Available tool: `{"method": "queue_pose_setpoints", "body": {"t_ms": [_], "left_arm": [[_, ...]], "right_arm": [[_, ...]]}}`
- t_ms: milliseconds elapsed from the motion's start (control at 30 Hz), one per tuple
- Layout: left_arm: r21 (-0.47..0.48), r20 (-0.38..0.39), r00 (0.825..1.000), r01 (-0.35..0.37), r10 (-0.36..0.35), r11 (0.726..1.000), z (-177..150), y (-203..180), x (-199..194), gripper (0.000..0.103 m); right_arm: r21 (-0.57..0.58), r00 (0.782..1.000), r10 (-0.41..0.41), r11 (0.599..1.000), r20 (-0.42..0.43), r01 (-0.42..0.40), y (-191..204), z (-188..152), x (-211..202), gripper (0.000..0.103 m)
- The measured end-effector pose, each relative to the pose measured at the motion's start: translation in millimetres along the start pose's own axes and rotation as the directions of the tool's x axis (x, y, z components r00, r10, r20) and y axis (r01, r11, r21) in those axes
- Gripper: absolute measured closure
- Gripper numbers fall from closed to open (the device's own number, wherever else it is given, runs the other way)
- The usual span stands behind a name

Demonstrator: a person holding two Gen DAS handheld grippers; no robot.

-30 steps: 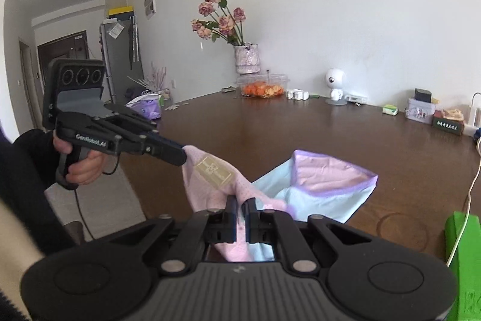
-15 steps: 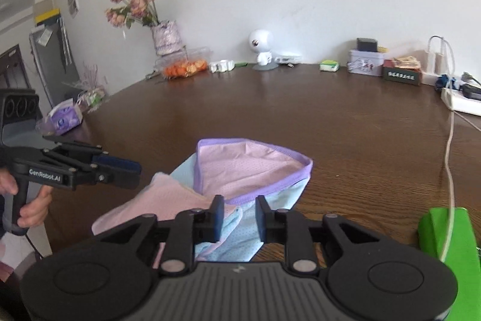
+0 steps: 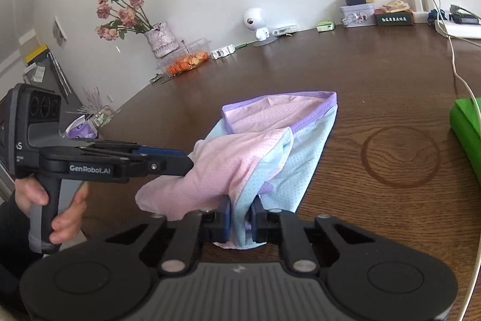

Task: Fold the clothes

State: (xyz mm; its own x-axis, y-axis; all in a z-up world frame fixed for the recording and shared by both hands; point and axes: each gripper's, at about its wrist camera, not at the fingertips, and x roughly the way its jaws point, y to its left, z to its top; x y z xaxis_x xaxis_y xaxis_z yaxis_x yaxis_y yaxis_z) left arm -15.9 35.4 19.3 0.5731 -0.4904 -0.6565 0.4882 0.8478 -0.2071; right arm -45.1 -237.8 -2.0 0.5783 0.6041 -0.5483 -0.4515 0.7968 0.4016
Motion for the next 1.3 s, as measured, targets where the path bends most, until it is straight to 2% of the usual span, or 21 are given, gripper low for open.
{"method": "queue_pose_setpoints", "body": {"t_ms": [100, 133, 233, 300, 333, 367, 433, 467, 533, 567, 667, 733, 833, 967, 1033, 1133, 1200, 1300], "left_arm": [[-0.002, 0.005, 0.999, -0.034, 0.034, 0.999, -7, -1, -7, 0.084], [-0.014, 0.005, 0.999, -0.046, 0.046, 0.999, -9, 0, -9, 0.083], [-0.062, 0.012, 0.998, -0.062, 0.063, 0.996, -13, 4, -16, 0.074], [-0.072, 0.043, 0.998, -0.041, 0.044, 0.997, -12, 1, -29, 0.069], [-0.070, 0.062, 0.998, -0.022, 0.026, 0.997, -10, -3, -35, 0.061], [-0.063, 0.076, 0.997, -0.001, 0.006, 0.998, -9, -9, -38, 0.055], [-0.043, 0.069, 0.997, 0.029, -0.026, 0.999, -8, -22, -34, 0.054], [-0.023, 0.055, 0.998, 0.033, -0.031, 0.999, -10, -29, -28, 0.054], [0.044, 0.017, 1.000, -0.020, 0.019, 0.999, -21, -45, -9, 0.056], [0.076, 0.014, 0.999, -0.045, 0.044, 0.996, -26, -49, -3, 0.056], [0.122, 0.023, 0.997, -0.078, 0.076, 0.989, -38, -53, 2, 0.054], [0.092, 0.009, 0.998, -0.064, 0.064, 0.994, -36, -47, -2, 0.054], [0.023, 0.027, 0.997, -0.067, 0.066, 0.997, -30, -35, -9, 0.049], [0.101, -0.005, 0.995, -0.100, 0.101, 0.990, -35, -43, 8, 0.049], [0.118, -0.005, 0.996, -0.088, 0.089, 0.989, -33, -44, 4, 0.049], [0.052, 0.030, 0.996, -0.083, 0.081, 0.995, -19, -38, 0, 0.044], [0.043, 0.074, 0.991, -0.116, 0.113, 0.992, -4, -42, 9, 0.044], [0.069, 0.056, 0.983, -0.176, 0.172, 0.982, 4, -47, 35, 0.046]], "right_arm": [[0.100, 0.989, 0.146, 0.985, -0.020, -0.144, -14, 5, -2, 0.095], [0.113, 0.991, 0.130, 0.986, -0.031, -0.126, -18, 4, 0, 0.095], [0.128, 0.996, 0.080, 0.989, -0.050, -0.073, -29, 0, 4, 0.080], [0.096, 0.996, 0.088, 0.992, -0.011, -0.086, -23, 2, -9, 0.073], [0.064, 0.996, 0.086, 0.994, 0.018, -0.087, -19, 3, -16, 0.068], [0.027, 0.996, 0.072, 0.997, 0.048, -0.073, -14, 5, -23, 0.067], [-0.042, 0.996, 0.033, 0.999, 0.081, -0.030, -3, 11, -28, 0.068], [-0.052, 0.998, 0.018, 0.999, 0.060, -0.015, -1, 11, -22, 0.074], [-0.068, 1.000, -0.013, 0.998, 0.014, 0.014, 1, 12, -8, 0.090], [-0.095, 0.998, -0.064, 0.994, -0.020, 0.062, 3, 8, 1, 0.091], [-0.189, 0.993, -0.116, 0.976, -0.014, 0.111, 11, -3, 7, 0.090], [-0.168, 0.993, -0.115, 0.979, -0.011, 0.111, 10, 2, 1, 0.088], [-0.124, 0.996, -0.067, 0.990, 0.052, 0.073, 5, 15, -11, 0.085], [-0.130, 0.997, -0.072, 0.989, 0.013, 0.074, 1, 20, 16, 0.083], [-0.186, 0.990, -0.136, 0.975, -0.042, 0.126, 3, 13, 33, 0.084], [-0.215, 0.991, -0.136, 0.967, 0.011, 0.135, 9, 18, 26, 0.082], [-0.218, 0.991, -0.117, 0.967, 0.066, 0.128, 14, 27, 23, 0.082], [-0.246, 0.992, -0.125, 0.961, 0.032, 0.129, 15, 30, 41, 0.082]]}}
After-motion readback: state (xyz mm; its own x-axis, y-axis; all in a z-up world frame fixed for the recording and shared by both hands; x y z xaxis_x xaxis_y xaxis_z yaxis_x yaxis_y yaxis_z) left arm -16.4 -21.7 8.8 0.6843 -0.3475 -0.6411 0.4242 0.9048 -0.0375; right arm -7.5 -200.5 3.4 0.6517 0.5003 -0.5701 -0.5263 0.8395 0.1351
